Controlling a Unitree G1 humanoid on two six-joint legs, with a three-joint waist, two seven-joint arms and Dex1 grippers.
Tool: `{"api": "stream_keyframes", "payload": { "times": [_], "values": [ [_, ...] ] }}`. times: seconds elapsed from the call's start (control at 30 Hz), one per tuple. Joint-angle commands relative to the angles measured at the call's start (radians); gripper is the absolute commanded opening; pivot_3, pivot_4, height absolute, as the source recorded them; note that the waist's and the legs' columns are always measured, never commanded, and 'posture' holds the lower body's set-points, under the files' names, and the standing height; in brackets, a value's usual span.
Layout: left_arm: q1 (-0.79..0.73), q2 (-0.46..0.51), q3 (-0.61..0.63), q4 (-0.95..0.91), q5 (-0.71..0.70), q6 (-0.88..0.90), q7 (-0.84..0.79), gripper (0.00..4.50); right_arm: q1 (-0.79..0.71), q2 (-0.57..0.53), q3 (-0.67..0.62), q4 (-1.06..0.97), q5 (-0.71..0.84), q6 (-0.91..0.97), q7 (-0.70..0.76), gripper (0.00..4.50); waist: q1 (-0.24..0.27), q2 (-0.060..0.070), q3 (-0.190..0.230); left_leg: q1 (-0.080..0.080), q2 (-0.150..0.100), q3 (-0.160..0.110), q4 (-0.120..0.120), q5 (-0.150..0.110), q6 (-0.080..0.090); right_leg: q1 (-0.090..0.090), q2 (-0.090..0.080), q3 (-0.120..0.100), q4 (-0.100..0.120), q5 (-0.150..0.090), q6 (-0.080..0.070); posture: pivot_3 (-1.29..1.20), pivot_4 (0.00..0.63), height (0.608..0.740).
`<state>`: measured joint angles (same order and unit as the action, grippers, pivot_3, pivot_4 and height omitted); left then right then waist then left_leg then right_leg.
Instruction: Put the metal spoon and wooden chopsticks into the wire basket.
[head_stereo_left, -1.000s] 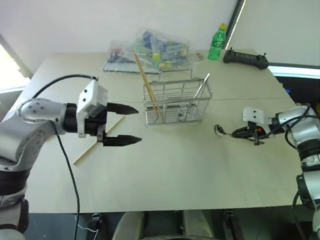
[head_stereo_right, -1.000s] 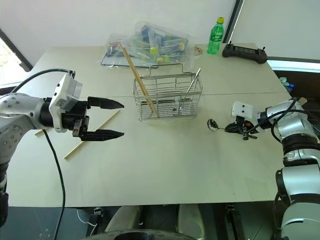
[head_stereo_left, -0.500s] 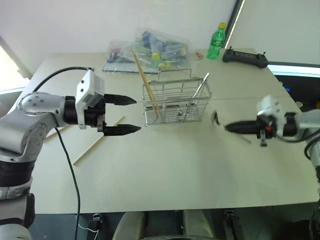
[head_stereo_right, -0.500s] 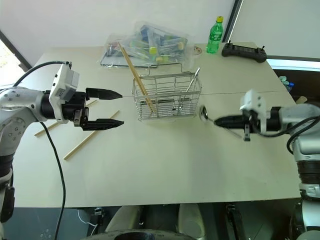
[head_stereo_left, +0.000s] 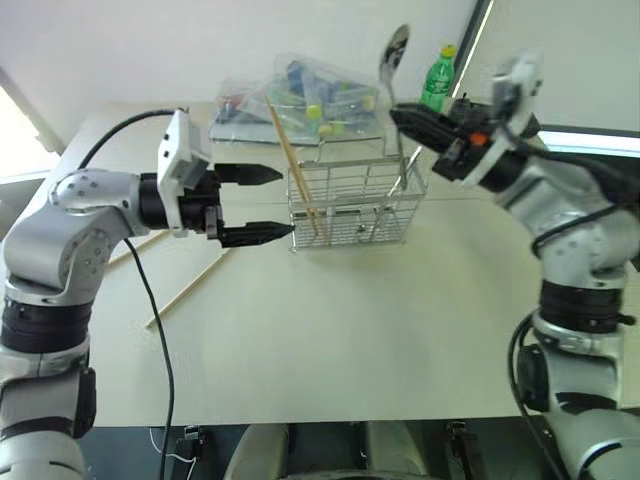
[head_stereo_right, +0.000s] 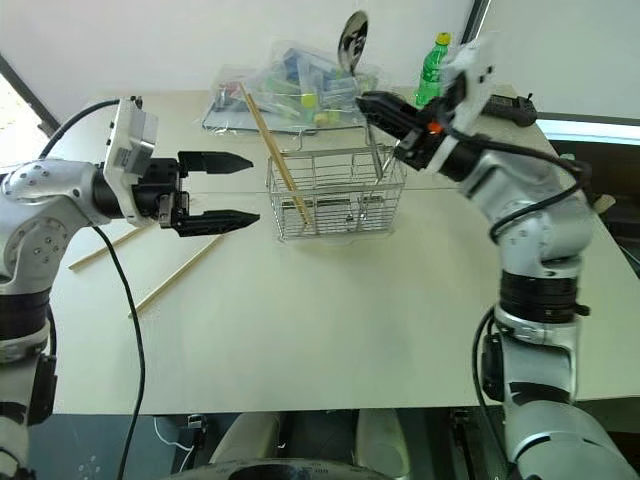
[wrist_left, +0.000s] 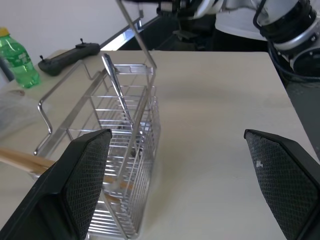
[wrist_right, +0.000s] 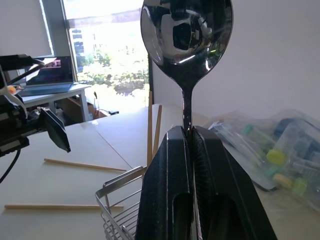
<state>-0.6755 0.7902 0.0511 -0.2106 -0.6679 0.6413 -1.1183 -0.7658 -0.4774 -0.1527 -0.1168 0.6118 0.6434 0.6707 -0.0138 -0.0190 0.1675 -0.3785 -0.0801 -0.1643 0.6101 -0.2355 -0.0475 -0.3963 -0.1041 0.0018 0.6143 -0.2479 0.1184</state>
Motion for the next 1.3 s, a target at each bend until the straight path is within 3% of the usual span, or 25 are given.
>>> {"api": "stream_keyframes", "payload": {
  "times": [0.03, 0.17, 0.4, 0.5, 0.7, 0.73, 1.07, 1.2, 1.3],
  "values": [
    [-0.024, -0.003, 0.018, -0.001, 0.000, -0.015, 0.004, 4.50, -0.020, 0.038, -0.006, 0.040, -0.047, -0.098, -0.042, 0.16, -0.001, 0.000, 0.000, 0.000, 0.000, 0.000, 0.000, 0.000, 0.000, 0.000, 0.000, 0.000, 0.000, 0.000, 0.000, 0.00, 0.150, 0.734],
    [-0.018, 0.001, 0.027, -0.016, -0.002, -0.008, 0.010, 4.50, -0.080, 0.119, -0.033, 0.197, -0.129, -0.238, -0.162, 0.16, -0.002, 0.000, 0.000, 0.001, 0.002, 0.003, -0.001, 0.000, 0.000, 0.000, 0.002, 0.000, 0.000, 0.001, -0.001, 0.00, 0.150, 0.734],
    [-0.011, 0.008, 0.046, -0.032, -0.009, 0.002, 0.032, 4.50, -0.096, 0.138, -0.011, 0.306, -0.174, -0.329, -0.155, 0.16, -0.005, 0.001, 0.000, 0.002, 0.004, 0.003, -0.001, 0.000, -0.001, 0.000, 0.004, 0.000, 0.000, 0.001, -0.002, 0.00, 0.150, 0.734],
    [-0.010, 0.012, 0.053, -0.040, -0.014, 0.010, 0.042, 4.50, -0.081, 0.138, -0.003, 0.312, -0.174, -0.310, -0.145, 1.02, -0.005, 0.001, 0.000, 0.002, 0.004, 0.003, -0.002, 0.000, -0.001, 0.000, 0.005, 0.001, 0.000, 0.001, -0.002, 0.00, 0.150, 0.734],
    [-0.016, 0.017, 0.056, -0.032, -0.012, 0.009, 0.045, 4.50, -0.062, 0.134, -0.009, 0.303, -0.187, -0.312, -0.165, 4.28, -0.006, 0.001, 0.000, 0.003, 0.005, 0.004, -0.002, 0.000, -0.001, 0.000, 0.006, 0.002, 0.000, 0.001, -0.002, 0.00, 0.150, 0.734],
    [-0.020, 0.018, 0.055, -0.028, -0.011, 0.008, 0.045, 4.50, -0.062, 0.133, -0.012, 0.303, -0.188, -0.313, -0.169, 4.44, -0.006, 0.001, 0.000, 0.003, 0.005, 0.004, -0.002, 0.000, -0.001, 0.000, 0.006, 0.002, 0.000, 0.001, -0.002, 0.00, 0.150, 0.734],
    [-0.054, 0.002, 0.036, 0.017, 0.007, -0.012, 0.042, 4.50, -0.091, 0.046, -0.054, 0.252, -0.169, -0.269, -0.159, 4.44, -0.002, 0.001, 0.001, 0.003, 0.005, 0.006, -0.002, 0.000, -0.001, 0.000, 0.006, 0.004, 0.000, 0.001, -0.002, 0.00, 0.150, 0.734],
    [-0.088, 0.014, 0.064, 0.050, -0.008, 0.004, 0.045, 4.50, -0.116, -0.144, -0.098, 0.185, -0.076, -0.156, 0.014, 4.44, 0.001, 0.002, 0.001, 0.003, 0.005, 0.007, -0.002, 0.000, 0.000, 0.000, 0.006, 0.005, -0.001, 0.001, -0.002, 0.00, 0.150, 0.734],
    [-0.137, 0.035, 0.109, 0.106, -0.026, 0.032, 0.063, 4.50, -0.093, -0.348, -0.142, 0.115, 0.063, -0.007, 0.222, 4.44, 0.001, 0.002, 0.002, 0.002, 0.005, 0.007, -0.002, 0.000, 0.000, 0.000, 0.006, 0.005, -0.002, 0.001, -0.002, 0.00, 0.150, 0.734]
  ]
}}
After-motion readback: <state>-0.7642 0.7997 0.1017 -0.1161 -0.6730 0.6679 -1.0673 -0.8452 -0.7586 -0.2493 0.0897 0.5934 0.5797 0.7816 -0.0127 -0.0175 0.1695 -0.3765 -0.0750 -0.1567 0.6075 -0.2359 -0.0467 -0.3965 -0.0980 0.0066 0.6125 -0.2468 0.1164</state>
